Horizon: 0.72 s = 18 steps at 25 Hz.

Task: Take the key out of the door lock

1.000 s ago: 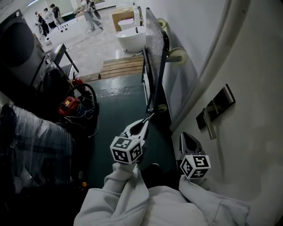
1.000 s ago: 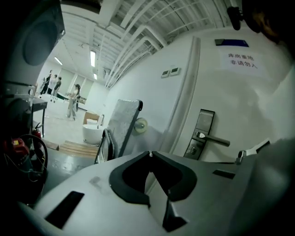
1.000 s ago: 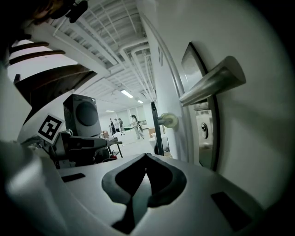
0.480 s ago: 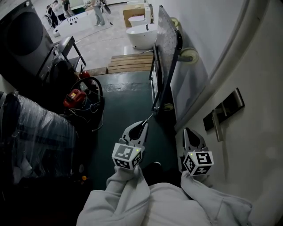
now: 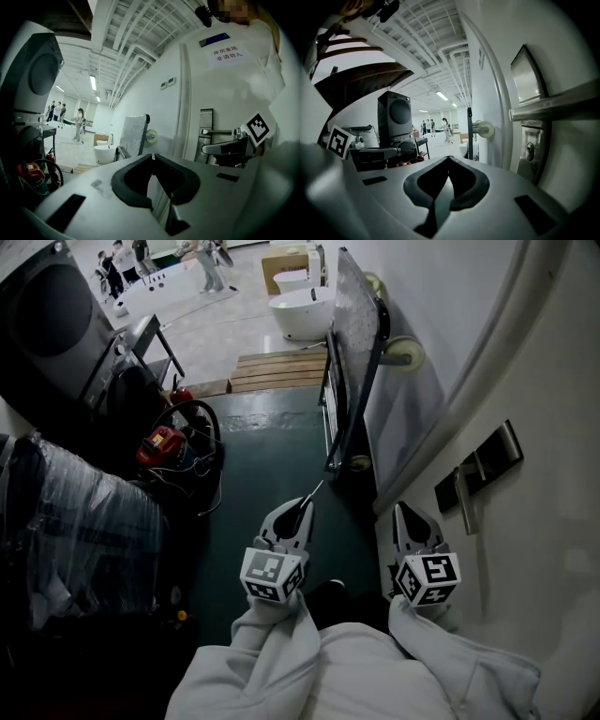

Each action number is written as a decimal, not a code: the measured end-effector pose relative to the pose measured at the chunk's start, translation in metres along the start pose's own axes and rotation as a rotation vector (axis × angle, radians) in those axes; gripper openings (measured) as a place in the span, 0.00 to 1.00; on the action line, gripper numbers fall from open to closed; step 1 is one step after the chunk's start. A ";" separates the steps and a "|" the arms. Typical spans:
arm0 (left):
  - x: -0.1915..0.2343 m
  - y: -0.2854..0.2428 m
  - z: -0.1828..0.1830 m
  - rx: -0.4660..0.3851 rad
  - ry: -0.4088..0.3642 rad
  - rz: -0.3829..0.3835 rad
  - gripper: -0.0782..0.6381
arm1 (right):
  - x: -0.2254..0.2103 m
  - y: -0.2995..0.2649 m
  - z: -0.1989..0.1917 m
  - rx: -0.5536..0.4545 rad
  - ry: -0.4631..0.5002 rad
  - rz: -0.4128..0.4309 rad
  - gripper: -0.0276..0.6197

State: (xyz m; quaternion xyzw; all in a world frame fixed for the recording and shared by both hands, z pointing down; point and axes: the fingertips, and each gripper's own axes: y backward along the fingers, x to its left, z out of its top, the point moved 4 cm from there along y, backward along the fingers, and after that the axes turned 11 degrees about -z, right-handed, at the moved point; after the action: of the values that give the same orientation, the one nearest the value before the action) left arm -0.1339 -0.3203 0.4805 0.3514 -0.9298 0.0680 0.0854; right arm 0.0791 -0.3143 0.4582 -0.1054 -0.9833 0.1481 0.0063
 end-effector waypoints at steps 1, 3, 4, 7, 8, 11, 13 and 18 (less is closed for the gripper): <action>0.000 0.001 -0.001 0.001 0.004 0.003 0.15 | 0.000 0.000 -0.001 0.002 -0.001 0.000 0.12; -0.001 0.002 -0.003 0.007 0.010 -0.001 0.15 | 0.000 0.001 -0.003 0.007 -0.003 0.001 0.12; -0.002 0.002 -0.004 0.009 0.015 -0.005 0.15 | 0.000 0.001 -0.004 0.008 -0.005 0.002 0.12; -0.007 0.000 -0.006 0.014 0.032 -0.019 0.15 | 0.003 0.003 -0.005 0.010 -0.007 0.007 0.12; -0.008 0.000 -0.006 0.015 0.036 -0.022 0.15 | 0.003 0.003 -0.005 0.010 -0.008 0.008 0.12; -0.010 -0.003 -0.007 0.021 0.037 -0.031 0.15 | 0.002 0.005 -0.006 0.012 -0.014 0.002 0.12; -0.011 -0.004 -0.007 0.023 0.037 -0.035 0.15 | 0.001 0.006 -0.007 0.015 -0.020 -0.004 0.12; -0.012 -0.006 -0.009 0.028 0.044 -0.041 0.15 | 0.000 0.008 -0.010 0.017 -0.026 -0.017 0.12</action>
State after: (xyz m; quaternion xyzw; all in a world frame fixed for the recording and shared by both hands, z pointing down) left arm -0.1201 -0.3149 0.4875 0.3699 -0.9193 0.0872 0.1023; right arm 0.0816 -0.3042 0.4652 -0.0948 -0.9829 0.1580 -0.0045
